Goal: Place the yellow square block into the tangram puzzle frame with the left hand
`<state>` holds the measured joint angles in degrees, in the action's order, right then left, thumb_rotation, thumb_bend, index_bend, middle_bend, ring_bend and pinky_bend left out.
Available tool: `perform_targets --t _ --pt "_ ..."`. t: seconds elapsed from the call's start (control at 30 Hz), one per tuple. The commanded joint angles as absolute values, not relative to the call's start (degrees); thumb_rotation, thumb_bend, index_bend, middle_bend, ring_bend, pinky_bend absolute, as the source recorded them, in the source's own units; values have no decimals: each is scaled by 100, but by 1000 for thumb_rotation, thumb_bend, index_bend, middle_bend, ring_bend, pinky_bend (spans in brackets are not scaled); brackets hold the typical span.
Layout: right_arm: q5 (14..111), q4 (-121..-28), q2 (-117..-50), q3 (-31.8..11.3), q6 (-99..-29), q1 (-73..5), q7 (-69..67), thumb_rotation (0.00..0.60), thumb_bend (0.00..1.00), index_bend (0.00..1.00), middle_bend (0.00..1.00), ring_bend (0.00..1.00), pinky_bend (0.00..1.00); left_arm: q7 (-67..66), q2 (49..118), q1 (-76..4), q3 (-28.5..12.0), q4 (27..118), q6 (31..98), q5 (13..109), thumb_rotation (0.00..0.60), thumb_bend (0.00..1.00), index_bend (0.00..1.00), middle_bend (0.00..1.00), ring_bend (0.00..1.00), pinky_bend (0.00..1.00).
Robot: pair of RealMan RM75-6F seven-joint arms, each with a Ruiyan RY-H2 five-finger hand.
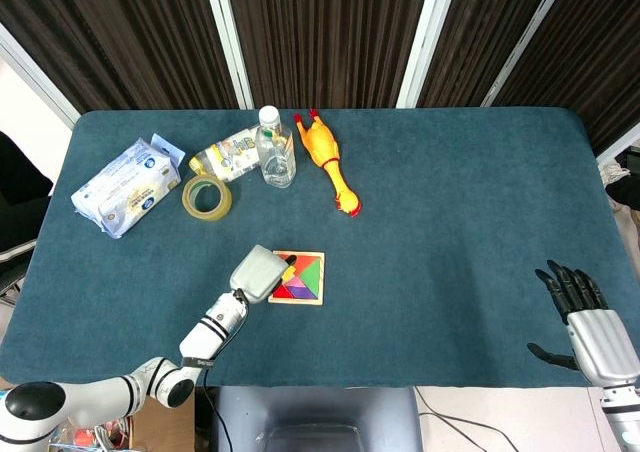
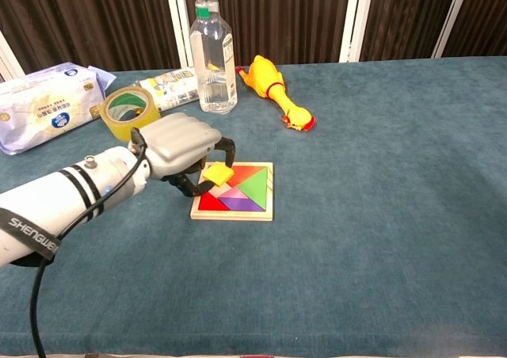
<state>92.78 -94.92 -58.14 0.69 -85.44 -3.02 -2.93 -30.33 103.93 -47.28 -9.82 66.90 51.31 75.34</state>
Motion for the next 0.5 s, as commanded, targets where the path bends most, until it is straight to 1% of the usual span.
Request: perform_targets --t 0.03,0.27,0.5 --pt "9273 -9487 -5796 66 -8558 -294 -336 600 148 0 0 0 0 -2992 10445 -4810 -966 6592 5077 7550 600 385 621 1000 1000 1000" --pt "9302 -9485 -5778 75 -8601 -274 -380 600 148 0 0 0 0 -3020 10493 -4895 -909 6424 5086 7634 600 382 621 1000 1000 1000" --pt "9297 -9476 -5782 66 -8626 -263 -373 600 148 0 0 0 0 -3079 10413 -4944 -735 6416 5039 7746 600 384 621 1000 1000 1000"
